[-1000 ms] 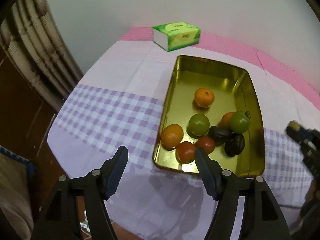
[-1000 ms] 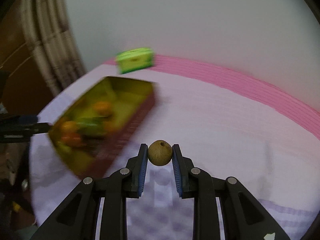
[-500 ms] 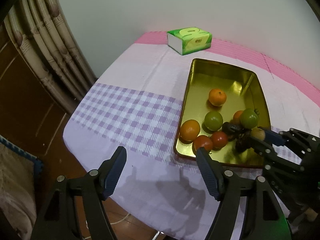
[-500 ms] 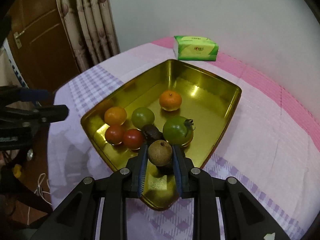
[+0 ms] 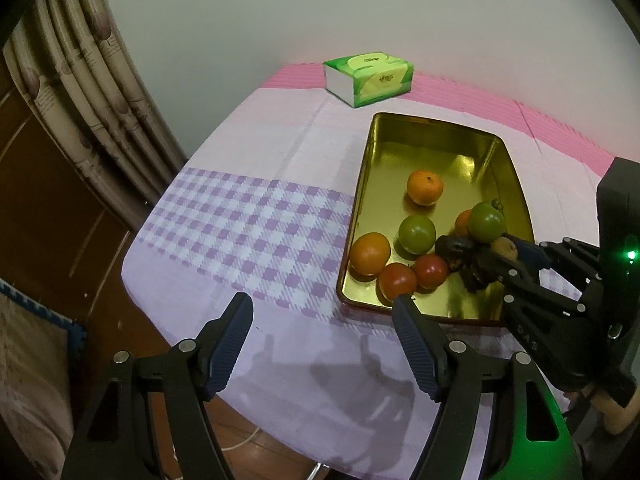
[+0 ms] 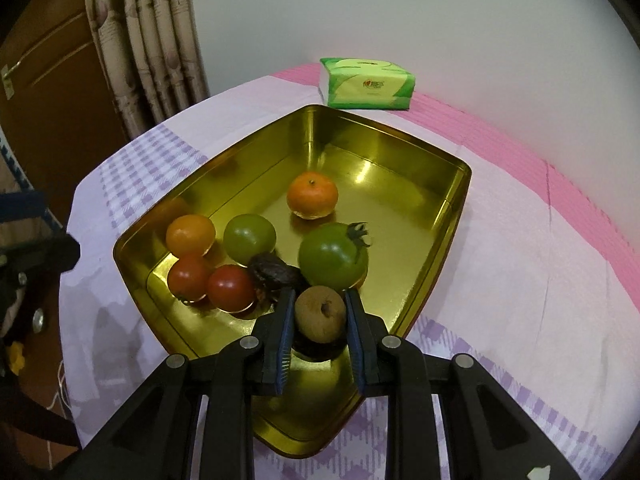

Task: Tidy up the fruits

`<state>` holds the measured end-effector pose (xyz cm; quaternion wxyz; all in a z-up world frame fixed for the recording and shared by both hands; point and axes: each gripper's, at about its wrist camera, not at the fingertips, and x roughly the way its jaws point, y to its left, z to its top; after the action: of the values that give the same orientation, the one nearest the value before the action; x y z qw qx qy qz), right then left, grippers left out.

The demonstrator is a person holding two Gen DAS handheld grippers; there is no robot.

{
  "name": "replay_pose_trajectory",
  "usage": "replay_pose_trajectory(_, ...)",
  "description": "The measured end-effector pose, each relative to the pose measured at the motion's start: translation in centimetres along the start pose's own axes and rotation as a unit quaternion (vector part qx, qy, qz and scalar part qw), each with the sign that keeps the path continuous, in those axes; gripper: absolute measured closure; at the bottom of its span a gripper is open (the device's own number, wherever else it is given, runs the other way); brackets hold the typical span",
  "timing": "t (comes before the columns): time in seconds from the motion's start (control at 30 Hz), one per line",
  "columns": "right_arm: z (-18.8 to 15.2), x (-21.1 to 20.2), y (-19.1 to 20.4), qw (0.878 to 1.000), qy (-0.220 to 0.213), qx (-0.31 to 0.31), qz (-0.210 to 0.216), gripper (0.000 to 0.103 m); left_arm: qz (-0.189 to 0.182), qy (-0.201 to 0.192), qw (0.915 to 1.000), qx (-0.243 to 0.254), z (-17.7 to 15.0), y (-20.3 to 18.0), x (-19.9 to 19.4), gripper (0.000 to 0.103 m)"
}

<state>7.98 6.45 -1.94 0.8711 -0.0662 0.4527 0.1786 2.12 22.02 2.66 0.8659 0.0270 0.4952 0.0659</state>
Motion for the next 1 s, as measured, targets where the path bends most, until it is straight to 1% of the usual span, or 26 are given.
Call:
replay_pose_trajectory(0.1, -0.1, 0.0, 0.2, 1.0, 0.001, 0.0, -0.003, 0.078, -0.002, -0.001, 1.0, 0.004, -0.1, -0.2, -0.1, 0.03)
replay_pose_trajectory(0.17, -0.1, -0.1, 0.3, 1.0, 0.0, 0.004, -0.004, 0.069, -0.001, 0.0, 1.0, 0.003, -0.2, -0.2, 0.0, 0.03)
replay_pose_trajectory(0.3, -0.3, -0.7, 0.2, 1.0, -0.007, 0.018, -0.002, 0.061, 0.0, 0.0, 1.0, 0.003, -0.2, -0.2, 0.0, 0.03)
replay_pose_trajectory(0.37, -0.3, -1.1, 0.2, 1.0, -0.008, 0.024, -0.006, 0.052, 0.0, 0.0, 1.0, 0.002, -0.2, -0.2, 0.0, 0.03)
replay_pose_trajectory(0.4, -0.3, -1.5, 0.2, 1.0, -0.011, 0.027, -0.005, 0.05, 0.0, 0.001, 1.0, 0.002, -0.3, -0.3, 0.0, 0.03)
replay_pose_trajectory(0.47, -0.4, -2.1, 0.3, 0.999, -0.015, 0.032, -0.006, 0.044, 0.001, 0.002, 1.0, 0.002, -0.3, -0.2, 0.0, 0.03)
replay_pose_trajectory(0.53, -0.5, -2.9, 0.4, 0.999, -0.022, 0.035, -0.013, 0.035, 0.001, 0.002, 1.0, 0.003, -0.3, -0.2, 0.0, 0.03)
replay_pose_trajectory(0.6, -0.7, -3.7, 0.6, 0.999, -0.028, 0.034, -0.018, 0.031, 0.003, 0.002, 1.0, 0.002, -0.4, -0.2, 0.1, 0.03)
replay_pose_trajectory(0.77, -1.7, -5.3, 0.9, 0.998, -0.042, 0.043, -0.035, 0.012, 0.005, 0.005, 1.0, 0.0, -0.5, -0.2, 0.3, 0.03)
replay_pose_trajectory(0.87, -2.2, -5.4, 0.9, 0.998, -0.033, 0.049, -0.037, 0.01, 0.006, 0.007, 1.0, 0.001, -0.5, -0.3, 0.4, 0.03)
replay_pose_trajectory(0.93, -2.4, -5.2, 0.8, 0.998, -0.023, 0.051, -0.039, 0.006, 0.007, 0.007, 0.9999, 0.003, -0.6, -0.4, 0.4, 0.03)
replay_pose_trajectory(1.0, -2.6, -5.1, 0.7, 0.997, -0.018, 0.058, -0.039, 0.005, 0.009, 0.006, 0.9999, 0.004, -0.6, -0.4, 0.4, 0.03)
